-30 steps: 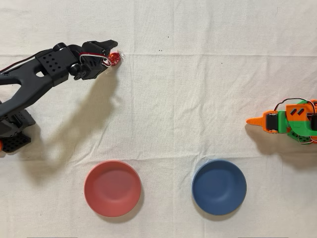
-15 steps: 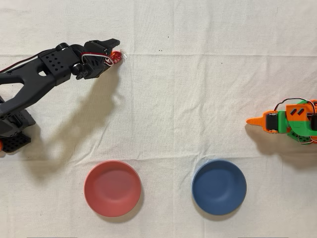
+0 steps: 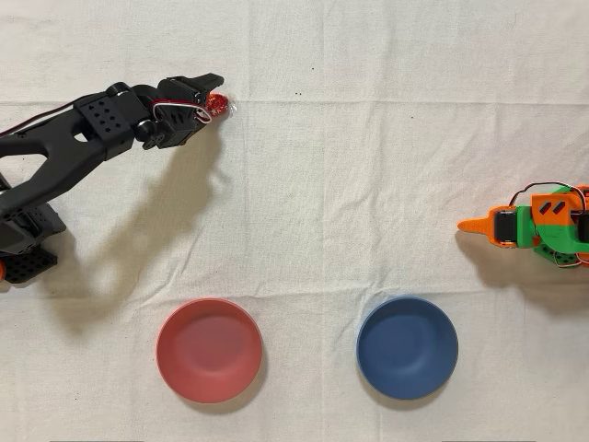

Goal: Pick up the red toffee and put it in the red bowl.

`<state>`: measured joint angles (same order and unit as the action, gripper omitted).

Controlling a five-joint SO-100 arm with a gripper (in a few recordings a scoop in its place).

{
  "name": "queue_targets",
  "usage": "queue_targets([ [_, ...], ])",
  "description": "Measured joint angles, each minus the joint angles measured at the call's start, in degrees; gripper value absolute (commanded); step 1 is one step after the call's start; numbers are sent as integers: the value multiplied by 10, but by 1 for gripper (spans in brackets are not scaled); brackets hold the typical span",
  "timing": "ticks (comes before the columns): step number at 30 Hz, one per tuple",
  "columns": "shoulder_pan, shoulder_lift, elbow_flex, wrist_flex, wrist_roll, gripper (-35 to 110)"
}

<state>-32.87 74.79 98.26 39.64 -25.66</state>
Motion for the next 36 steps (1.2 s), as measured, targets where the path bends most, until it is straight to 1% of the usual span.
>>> queue_targets([
  [12,2,-22,11,-27,-11,29],
  [22,5,-39,2,-43,-20,14],
  [36,7,-41,8,-59,-15,10],
])
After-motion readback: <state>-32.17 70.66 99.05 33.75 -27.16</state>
